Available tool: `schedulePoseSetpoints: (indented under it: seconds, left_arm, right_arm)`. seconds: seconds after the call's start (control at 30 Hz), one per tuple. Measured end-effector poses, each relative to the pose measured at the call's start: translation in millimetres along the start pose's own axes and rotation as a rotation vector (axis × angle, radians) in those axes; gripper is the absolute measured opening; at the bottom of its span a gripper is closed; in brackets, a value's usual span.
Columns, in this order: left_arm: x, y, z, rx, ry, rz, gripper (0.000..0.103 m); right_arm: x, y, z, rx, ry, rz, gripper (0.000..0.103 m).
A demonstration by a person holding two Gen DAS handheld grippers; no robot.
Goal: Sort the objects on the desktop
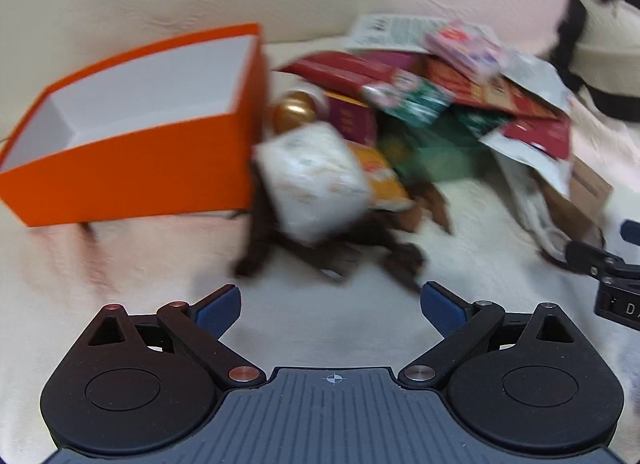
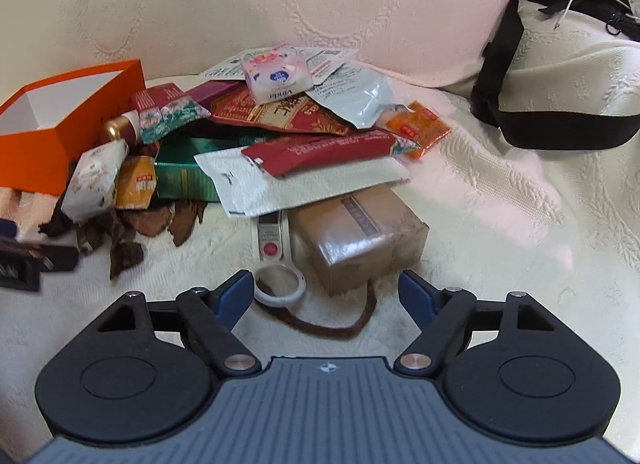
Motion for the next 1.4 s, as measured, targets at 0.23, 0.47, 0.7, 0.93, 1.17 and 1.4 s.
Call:
schedulePoseSetpoints:
  seconds: [0.23, 0.47, 0.7, 0.93, 1.17, 1.4]
  left_arm:
    - [15, 4, 67, -0.037, -0.111, 0.074, 0.103]
    - [30, -23, 90, -0.048, -0.056, 0.025, 0.102]
    - [21, -39, 97, -0.062, -0.081, -0.016, 0.103]
    - [31, -53, 104, 0.04, -0.067, 0.004, 0.099]
    - [34, -59, 109, 0.076, -0.068, 0.015, 0.052]
    - [40, -55, 92, 0.059, -0.066, -0.029, 0.015]
  right_arm:
    - [5, 6, 22, -0.036, 0.071, 0.017, 0.083]
    - [16, -18, 43, -0.04, 0.146, 0.001, 0.085]
    - [8, -10, 47, 0.086, 0.204, 0.014, 0.093]
    - [14, -16, 34, 0.048, 0.231, 0.017, 0.088]
    - [12, -20, 36, 0.035, 0.23, 0.003, 0.085]
    - [22, -29, 16, 0.054, 0.269, 0.01, 0.085]
Point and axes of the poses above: each gripper's, at about its wrist camera, not at the fingertips, and y roughly against the way its jaws point, z to its right, x to its top, the point moved 7 cm from there along -y, roughly the way its jaws point, and after that the axes turned 7 degrees about y, right-handed, at the moved point
